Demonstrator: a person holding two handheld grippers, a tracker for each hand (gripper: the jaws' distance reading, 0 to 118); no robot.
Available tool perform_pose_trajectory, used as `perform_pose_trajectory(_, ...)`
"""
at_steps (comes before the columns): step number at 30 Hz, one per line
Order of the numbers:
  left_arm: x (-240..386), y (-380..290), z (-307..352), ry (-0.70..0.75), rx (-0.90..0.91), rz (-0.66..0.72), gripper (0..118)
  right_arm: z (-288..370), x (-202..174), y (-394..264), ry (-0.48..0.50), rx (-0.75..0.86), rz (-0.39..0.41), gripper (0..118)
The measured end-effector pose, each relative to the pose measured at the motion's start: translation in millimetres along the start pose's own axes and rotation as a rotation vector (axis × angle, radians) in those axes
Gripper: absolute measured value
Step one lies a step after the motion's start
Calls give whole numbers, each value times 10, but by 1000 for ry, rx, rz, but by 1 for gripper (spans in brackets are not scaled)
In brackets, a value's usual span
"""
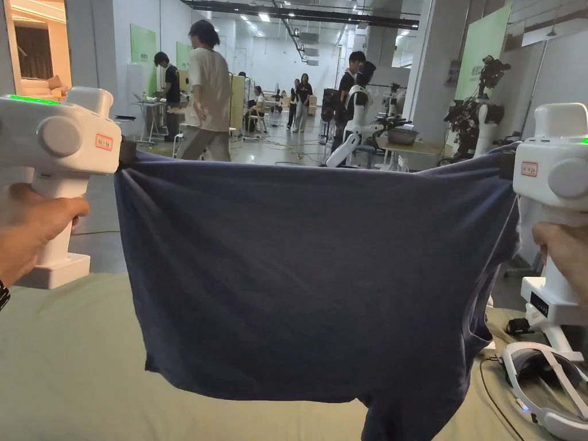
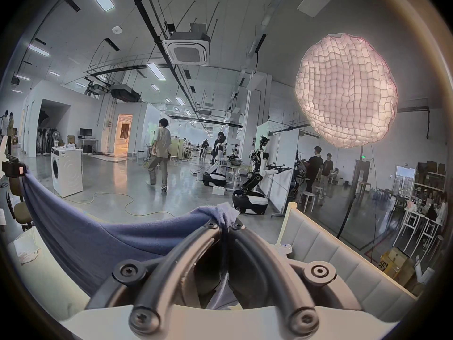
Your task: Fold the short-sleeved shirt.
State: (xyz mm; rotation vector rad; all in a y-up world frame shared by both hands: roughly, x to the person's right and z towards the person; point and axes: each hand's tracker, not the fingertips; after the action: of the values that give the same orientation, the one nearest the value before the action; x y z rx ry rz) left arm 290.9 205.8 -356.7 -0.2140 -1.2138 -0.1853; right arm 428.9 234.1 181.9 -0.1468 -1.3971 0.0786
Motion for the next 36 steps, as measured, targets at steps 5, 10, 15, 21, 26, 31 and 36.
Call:
perform_pose_trajectory(5, 3, -587, -54, -21, -56, 16, 8, 42, 8, -509, 17, -55, -8, 3)
perform_pose_trajectory(10, 8, -1412, 21, -52, -141, 52, 8, 267, -31, -1213, 35, -146, -5, 3)
perform_pose_trajectory(15, -21, -2049, 274, -71, -198, 95, 8, 613, -47, -1766, 49, -202, 11, 3)
perform_pose_trajectory(21, -70, -2486, 859, -91, -201, 135, 8, 1213, -32, -2094, 60, -226, 47, 3)
perform_pose_trajectory(26, -94, -2694, 1428, -103, -195, 159, 8, 1736, 3, -2177, 61, -230, 44, 3)
perform_pose_trajectory(31, -189, -3060, 1759, -99, -268, 188, 8, 2175, 20, -2403, 59, -295, 38, 3)
perform_pose_trajectory(36, -226, -3705, 1925, -106, -407, 151, 8, 2465, -12, -2908, 50, -434, 66, 3)
